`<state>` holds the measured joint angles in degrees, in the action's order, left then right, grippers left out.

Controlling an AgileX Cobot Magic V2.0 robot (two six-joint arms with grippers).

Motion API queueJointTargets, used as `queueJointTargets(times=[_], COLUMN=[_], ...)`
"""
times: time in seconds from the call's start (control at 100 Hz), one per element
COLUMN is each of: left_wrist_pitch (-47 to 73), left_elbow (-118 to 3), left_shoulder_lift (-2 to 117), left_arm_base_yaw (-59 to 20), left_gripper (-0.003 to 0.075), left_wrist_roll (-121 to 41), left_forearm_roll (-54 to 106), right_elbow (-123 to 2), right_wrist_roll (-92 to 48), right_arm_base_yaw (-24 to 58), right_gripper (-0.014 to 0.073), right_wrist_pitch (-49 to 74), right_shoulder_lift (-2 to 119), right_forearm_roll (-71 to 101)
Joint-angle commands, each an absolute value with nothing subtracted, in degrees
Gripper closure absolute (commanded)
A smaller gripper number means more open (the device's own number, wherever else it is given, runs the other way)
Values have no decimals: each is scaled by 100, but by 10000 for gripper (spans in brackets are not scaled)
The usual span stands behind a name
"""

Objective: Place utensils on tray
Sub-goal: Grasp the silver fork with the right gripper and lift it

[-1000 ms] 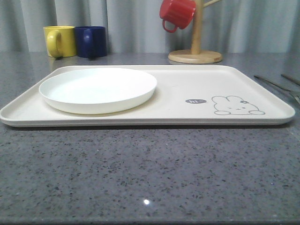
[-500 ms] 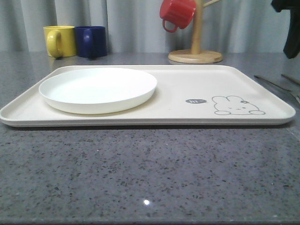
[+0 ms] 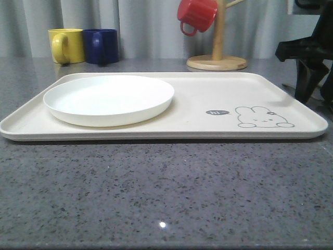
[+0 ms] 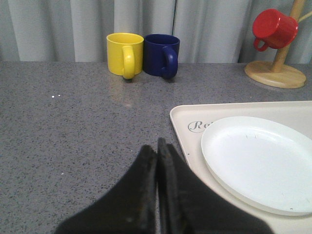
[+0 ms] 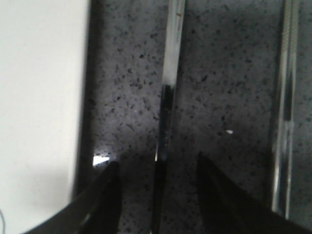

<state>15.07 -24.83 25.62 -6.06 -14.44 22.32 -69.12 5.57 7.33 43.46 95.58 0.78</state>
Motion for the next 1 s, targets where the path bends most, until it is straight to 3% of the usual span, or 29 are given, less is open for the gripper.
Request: queueJointTargets(times=[0.0, 0.13, 0.39, 0.71, 0.99], left_wrist_pitch=[1097, 1097, 1097, 1097, 1097], left_elbow=[-2649, -2649, -2649, -2649, -2649], left_shoulder_lift=[2580, 2580, 2580, 2580, 2580], left_arm_base_yaw=[-612, -612, -612, -612, -612], left_gripper=[739, 739, 739, 739, 739], left_wrist_roll=[-1462, -1462, -1462, -1462, -1462], left_forearm_roll=[2265, 2265, 2265, 2265, 2265], right_elbow=[-7107, -7107, -7200, -7707, -7714], right_wrist_roll=[487, 487, 487, 978, 1874], right_arm_base_yaw=[731, 731, 731, 840, 1863], right_gripper=[242, 329, 639, 650, 650], right_wrist_pitch=[4133, 4139, 4257, 4729, 4392], right_shoulder_lift=[9425, 9462, 9456, 8947, 8774], right_forearm_roll=[87, 87, 87, 93, 0])
